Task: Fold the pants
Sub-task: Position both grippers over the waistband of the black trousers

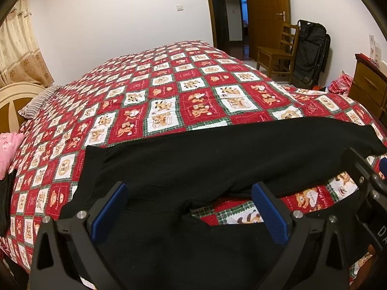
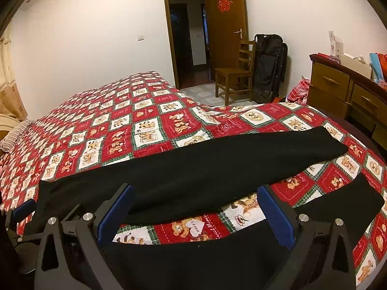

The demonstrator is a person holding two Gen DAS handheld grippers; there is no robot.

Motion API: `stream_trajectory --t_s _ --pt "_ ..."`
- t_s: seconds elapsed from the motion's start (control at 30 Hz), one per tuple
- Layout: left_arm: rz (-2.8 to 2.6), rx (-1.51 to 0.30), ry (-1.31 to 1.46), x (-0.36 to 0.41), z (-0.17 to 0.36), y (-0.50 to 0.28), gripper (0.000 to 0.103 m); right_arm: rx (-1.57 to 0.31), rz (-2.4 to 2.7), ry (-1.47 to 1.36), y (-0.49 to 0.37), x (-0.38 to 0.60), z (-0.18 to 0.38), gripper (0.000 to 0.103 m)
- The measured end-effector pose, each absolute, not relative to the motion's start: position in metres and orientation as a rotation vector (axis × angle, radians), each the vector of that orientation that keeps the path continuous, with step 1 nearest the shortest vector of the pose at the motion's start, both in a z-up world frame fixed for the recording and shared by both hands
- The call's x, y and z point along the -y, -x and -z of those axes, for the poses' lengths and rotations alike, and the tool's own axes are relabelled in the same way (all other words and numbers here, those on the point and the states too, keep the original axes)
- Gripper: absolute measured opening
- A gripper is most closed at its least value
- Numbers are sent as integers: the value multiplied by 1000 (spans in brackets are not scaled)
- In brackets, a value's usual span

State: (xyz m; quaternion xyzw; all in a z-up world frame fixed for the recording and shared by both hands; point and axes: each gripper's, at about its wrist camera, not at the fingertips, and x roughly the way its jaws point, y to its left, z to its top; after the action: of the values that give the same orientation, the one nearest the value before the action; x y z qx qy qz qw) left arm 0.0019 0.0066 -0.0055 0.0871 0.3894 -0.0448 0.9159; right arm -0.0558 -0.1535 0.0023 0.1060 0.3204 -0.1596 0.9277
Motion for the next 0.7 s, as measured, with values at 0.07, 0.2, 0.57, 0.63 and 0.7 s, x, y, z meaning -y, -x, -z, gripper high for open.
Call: stream_trajectory --t_s 0.07,0.2,0.57,0.63,0.7 --pt "93 -802 -178 -7 6 -2 103 -657 328 -217 56 154 -2 102" --pt "91 -801 -182 -7 6 -1 103 -658 328 -219 56 154 -2 102" --pt "90 -803 -180 -7 7 0 103 -661 329 -218 57 153 -1 102" --pt "91 -806 -179 -7 8 0 103 -661 330 -218 58 153 2 102" --pt "92 -809 -178 -8 10 -1 103 -662 330 -218 58 153 2 102"
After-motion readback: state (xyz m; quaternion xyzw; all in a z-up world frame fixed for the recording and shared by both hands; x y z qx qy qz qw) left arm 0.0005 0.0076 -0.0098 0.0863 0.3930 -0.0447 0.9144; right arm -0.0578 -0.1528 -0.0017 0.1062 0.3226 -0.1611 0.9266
